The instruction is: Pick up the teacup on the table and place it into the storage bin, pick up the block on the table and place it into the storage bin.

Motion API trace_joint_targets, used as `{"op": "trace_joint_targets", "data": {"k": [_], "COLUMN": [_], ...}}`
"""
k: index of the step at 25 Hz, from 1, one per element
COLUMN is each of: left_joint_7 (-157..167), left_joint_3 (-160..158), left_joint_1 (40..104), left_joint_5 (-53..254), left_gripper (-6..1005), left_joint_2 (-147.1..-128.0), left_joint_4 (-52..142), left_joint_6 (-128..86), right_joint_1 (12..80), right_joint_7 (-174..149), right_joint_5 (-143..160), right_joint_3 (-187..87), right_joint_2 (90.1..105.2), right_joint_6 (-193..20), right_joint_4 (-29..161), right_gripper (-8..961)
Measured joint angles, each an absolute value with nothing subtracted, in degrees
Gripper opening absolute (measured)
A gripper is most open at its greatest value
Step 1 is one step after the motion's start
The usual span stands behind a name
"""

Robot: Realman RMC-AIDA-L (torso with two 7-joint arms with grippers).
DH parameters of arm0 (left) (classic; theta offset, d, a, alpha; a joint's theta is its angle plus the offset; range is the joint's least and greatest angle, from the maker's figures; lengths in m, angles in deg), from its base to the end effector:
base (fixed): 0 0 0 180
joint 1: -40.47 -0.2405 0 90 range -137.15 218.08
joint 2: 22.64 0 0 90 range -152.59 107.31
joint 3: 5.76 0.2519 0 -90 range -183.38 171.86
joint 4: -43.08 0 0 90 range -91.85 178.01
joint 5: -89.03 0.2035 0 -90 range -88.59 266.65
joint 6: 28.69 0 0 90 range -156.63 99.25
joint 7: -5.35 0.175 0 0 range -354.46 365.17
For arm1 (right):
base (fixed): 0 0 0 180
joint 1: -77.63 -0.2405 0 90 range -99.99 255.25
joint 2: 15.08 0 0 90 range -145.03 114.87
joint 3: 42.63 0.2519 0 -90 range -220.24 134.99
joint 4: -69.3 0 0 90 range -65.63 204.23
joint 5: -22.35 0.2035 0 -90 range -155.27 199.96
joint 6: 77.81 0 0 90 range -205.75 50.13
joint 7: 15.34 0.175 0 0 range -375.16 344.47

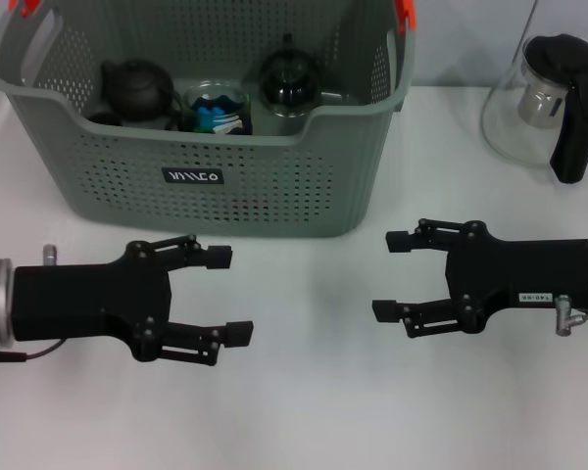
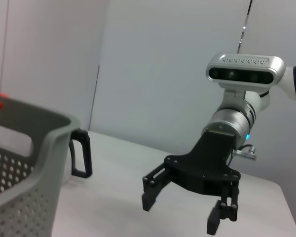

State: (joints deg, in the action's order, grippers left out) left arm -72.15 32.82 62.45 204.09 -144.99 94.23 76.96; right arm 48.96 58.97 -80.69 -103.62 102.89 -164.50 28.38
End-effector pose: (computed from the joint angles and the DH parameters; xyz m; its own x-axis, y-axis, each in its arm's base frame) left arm -0.2377 0.2764 -0.0061 0.8112 0.2510 0.5282 0.3329 -0.9408 -0.0642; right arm 0.2152 0.3215 -0.0497 0.8865 -0.1712 -0.4299 -0.2342 -0.9672 -0.0978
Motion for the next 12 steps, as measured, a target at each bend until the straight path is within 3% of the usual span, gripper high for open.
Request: {"op": "trace_joint_targets", "data": {"k": [12], "left_joint_7": [-71.78], "left_joint_3": [33.51], "left_joint_1": [63.71], "left_joint_5": [205.11], "left_gripper": [952], "left_joint_2": [-144.80], "left_joint_4": [91.45], "left_joint_6": [74.13], "right_joint_1": [48.86], "right_joint_7": [59.07], "right_joint_5": [-81.81], "right_joint_3": [-103.47], "right_joint_2": [102.87], "right_joint_6": [-164.44], "right_joint_4": [29.14], "right_gripper": [926]}}
